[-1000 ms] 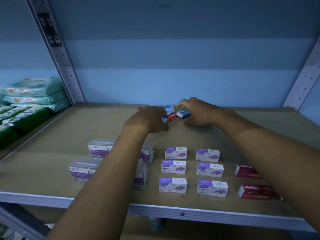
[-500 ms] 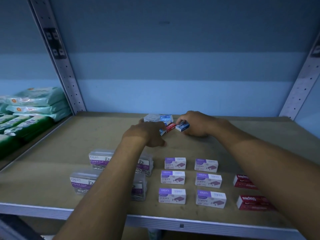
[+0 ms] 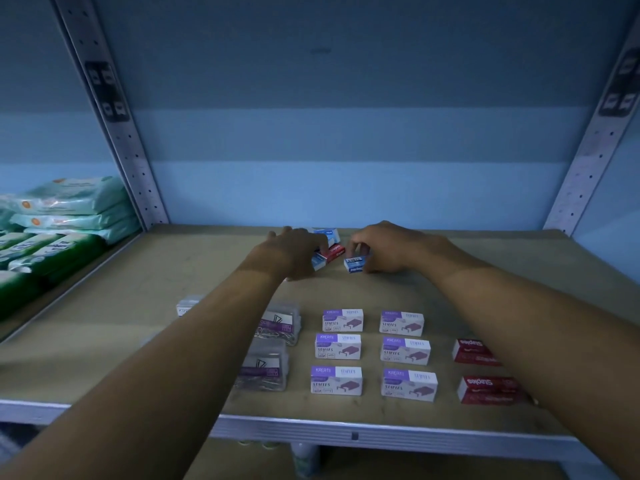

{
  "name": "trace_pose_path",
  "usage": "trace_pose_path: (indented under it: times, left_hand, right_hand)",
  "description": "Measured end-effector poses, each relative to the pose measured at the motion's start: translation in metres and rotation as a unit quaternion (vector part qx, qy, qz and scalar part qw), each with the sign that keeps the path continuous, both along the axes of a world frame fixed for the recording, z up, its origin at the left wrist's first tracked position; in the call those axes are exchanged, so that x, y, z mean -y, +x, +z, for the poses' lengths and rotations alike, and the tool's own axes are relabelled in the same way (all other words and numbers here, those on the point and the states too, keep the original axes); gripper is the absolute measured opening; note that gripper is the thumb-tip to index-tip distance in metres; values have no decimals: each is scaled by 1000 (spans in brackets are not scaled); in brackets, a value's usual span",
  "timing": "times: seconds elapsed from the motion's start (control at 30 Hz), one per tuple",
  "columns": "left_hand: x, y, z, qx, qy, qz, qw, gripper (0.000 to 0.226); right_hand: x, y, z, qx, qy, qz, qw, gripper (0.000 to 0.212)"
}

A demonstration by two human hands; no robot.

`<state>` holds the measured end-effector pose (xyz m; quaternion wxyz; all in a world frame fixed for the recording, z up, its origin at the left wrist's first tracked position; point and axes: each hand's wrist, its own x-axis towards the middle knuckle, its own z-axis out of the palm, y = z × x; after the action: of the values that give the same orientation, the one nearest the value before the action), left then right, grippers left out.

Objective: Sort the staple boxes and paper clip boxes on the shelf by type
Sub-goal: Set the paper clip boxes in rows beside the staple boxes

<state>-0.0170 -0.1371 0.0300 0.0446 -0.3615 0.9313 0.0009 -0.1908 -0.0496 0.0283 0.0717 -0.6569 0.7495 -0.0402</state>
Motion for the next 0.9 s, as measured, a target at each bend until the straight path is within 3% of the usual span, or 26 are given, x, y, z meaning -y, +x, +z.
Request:
trace_pose_path:
  times: [0.23, 0.57, 0.9]
  left_hand:
    - [6, -1, -1, -27, -39, -31, 998, 22]
    - [-19, -4, 13, -20, 10, -67, 998, 31]
    - [-58, -5, 10, -20, 28, -64, 997, 36]
  right_hand:
    - [-12, 4, 5, 3, 14, 3, 1000, 35]
    - [-44, 2, 14, 30, 16, 1, 999, 26]
    - [-79, 5, -3, 104, -58, -10, 993, 23]
